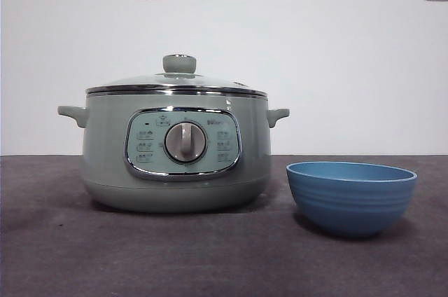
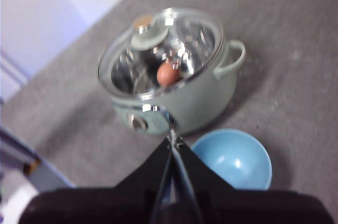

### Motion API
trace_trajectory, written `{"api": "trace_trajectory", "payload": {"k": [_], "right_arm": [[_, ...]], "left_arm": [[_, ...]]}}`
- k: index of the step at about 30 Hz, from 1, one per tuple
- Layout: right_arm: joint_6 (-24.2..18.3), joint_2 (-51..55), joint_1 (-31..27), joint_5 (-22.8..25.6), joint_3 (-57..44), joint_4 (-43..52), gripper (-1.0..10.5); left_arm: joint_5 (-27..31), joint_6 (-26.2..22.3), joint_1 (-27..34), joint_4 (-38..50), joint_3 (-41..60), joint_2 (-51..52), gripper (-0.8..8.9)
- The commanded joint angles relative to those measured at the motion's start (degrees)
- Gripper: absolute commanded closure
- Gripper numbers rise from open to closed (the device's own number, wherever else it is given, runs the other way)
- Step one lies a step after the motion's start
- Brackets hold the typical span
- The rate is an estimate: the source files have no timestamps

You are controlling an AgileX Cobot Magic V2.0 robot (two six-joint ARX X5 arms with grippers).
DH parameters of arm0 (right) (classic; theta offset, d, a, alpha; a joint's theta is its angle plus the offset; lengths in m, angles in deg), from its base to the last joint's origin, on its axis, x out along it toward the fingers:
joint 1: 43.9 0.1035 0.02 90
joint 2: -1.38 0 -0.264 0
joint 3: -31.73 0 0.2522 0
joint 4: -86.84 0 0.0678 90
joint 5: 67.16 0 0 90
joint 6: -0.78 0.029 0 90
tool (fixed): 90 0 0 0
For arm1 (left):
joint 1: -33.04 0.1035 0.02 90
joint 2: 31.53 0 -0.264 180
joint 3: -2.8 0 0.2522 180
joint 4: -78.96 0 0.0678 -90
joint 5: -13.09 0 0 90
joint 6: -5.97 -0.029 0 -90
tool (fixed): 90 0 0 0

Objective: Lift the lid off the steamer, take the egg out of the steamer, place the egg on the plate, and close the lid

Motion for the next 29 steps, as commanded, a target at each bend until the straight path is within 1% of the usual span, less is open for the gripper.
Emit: {"api": "trace_trajectory", "payload": {"k": [1, 5, 7, 11, 12, 13, 14, 15, 16, 17, 19, 21, 25, 29], "right_arm": [[-8.13, -3.72, 0.28, -0.94, 5.27, -6.69, 9.6], [-8.74, -7.80, 1.31, -3.04, 10.12, -13.20, 9.6], [-8.81, -8.74, 1.49, -2.93, 10.91, -14.91, 9.6], [-8.98, -9.35, 1.70, -2.99, 10.95, -15.80, 9.4], [-8.90, -9.35, 1.70, -2.97, 10.95, -15.82, 9.4], [-8.70, -9.33, 1.70, -2.95, 10.95, -15.82, 9.3], [-8.46, -9.29, 1.70, -2.93, 10.95, -15.82, 8.8], [-8.22, -9.29, 1.70, -2.93, 10.95, -15.82, 7.9], [-7.82, -9.29, 1.70, -2.93, 10.95, -15.82, 7.0], [-7.50, -9.29, 1.70, -2.93, 10.95, -15.82, 6.1], [-7.48, -9.29, 1.70, -2.93, 10.95, -15.78, 4.2], [-7.48, -9.29, 1.70, -2.93, 10.95, -15.78, 3.5], [-7.45, -9.29, 1.70, -2.95, 10.95, -15.78, 3.5], [-7.45, -9.29, 1.70, -2.95, 10.95, -15.78, 3.5]], "left_arm": [[-2.08, -4.26, 0.04, -3.26, -2.99, -2.08, 8.20], [-4.59, -6.86, 0.04, -8.15, -6.62, -4.70, 8.21], [-5.33, -7.43, 0.04, -9.42, -7.52, -5.42, 8.21], [-5.20, -7.04, 0.04, -9.97, -8.70, -6.54, 8.06], [-5.16, -6.45, 0.04, -9.90, -8.81, -6.62, 7.81], [-5.09, -5.40, 0.04, -9.73, -8.81, -6.62, 7.12], [-5.09, -4.66, 0.04, -9.70, -8.81, -6.62, 6.25], [-5.11, -4.11, 0.04, -9.73, -8.81, -6.62, 4.90], [-5.11, -4.11, 0.04, -9.75, -8.81, -6.62, 3.93], [-5.14, -4.13, 0.04, -9.73, -8.81, -6.62, 3.27], [-5.38, -4.17, 0.04, -9.70, -8.81, -6.62, 3.10], [-5.38, -4.24, 0.04, -9.70, -8.81, -6.62, 3.10], [-5.35, -4.28, 0.04, -8.81, -8.81, -6.62, 3.11], [-5.35, -4.04, 0.04, -6.14, -8.81, -7.06, 3.10]]}}
